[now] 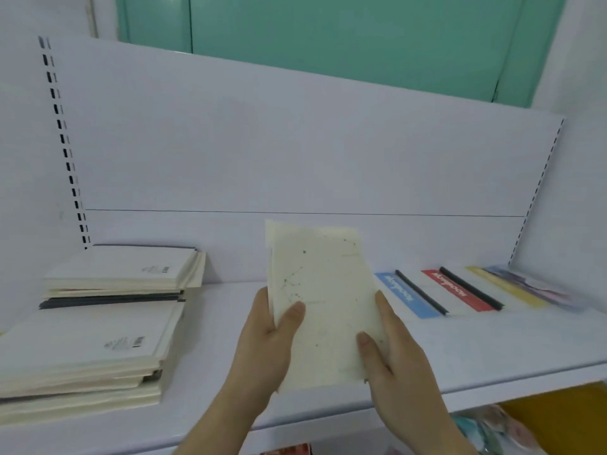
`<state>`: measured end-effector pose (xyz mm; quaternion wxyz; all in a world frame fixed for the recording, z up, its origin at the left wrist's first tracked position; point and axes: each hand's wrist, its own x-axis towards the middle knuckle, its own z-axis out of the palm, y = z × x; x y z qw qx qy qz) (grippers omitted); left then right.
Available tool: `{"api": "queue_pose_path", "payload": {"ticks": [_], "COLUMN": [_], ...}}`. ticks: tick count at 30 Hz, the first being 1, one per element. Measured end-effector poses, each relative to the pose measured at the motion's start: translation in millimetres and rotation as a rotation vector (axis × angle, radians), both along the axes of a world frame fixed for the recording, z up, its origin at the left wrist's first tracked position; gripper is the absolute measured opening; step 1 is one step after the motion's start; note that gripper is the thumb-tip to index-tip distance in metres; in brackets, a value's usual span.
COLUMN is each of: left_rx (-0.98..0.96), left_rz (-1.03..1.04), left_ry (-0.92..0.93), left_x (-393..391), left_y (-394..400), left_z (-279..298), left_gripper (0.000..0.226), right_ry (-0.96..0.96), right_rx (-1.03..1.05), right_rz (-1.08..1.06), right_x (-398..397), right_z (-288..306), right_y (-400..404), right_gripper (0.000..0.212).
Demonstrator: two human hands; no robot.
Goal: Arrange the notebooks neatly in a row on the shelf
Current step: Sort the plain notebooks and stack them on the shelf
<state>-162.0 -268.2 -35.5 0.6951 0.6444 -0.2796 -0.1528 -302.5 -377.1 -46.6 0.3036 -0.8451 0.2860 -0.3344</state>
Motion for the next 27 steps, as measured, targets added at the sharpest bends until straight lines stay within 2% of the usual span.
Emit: {"api": "queue_pose_path", "payload": {"ticks": [3,6,9,14,17,21,27], "left_rx": [-0.056,-0.013,0.109,0.475,0.677,0.939,1.085], "left_rz": [-0.054,-0.004,0.128,0.309,0.34,0.32,0.278], "left_ry": [0.206,0.198,0.041,-0.355,-0.447,-0.626,-0.683], "left_x": [-5,-5,3,30,44,65,83], "left_y": [-32,-64,-92,-143,-165,-178,-180], "left_z": [1,-3,-9,-27,-34,-42,-60], "left_gripper": [0.02,0.02,0.023,0.044,0.055,0.042,0.043], "right_ry": [0.021,0.073,0.167,0.28,0.33,0.404,0.466], "right_rx": [-0.007,0.0,-0.007,-0.069,-0.117,-0.123,-0.16], "right_rz": [0.063,0.13,0.192,0.224,0.222,0.223,0.21], "right_x": [-5,-7,-2,23,42,60,73], "right_z": [-1,1,3,-3,-14,-26,-38], "right_y": [-38,-78,-109,-155,-176,-190,-199], "right_gripper": [0.059,0.061,0.073,0.08,0.081,0.08,0.075]}}
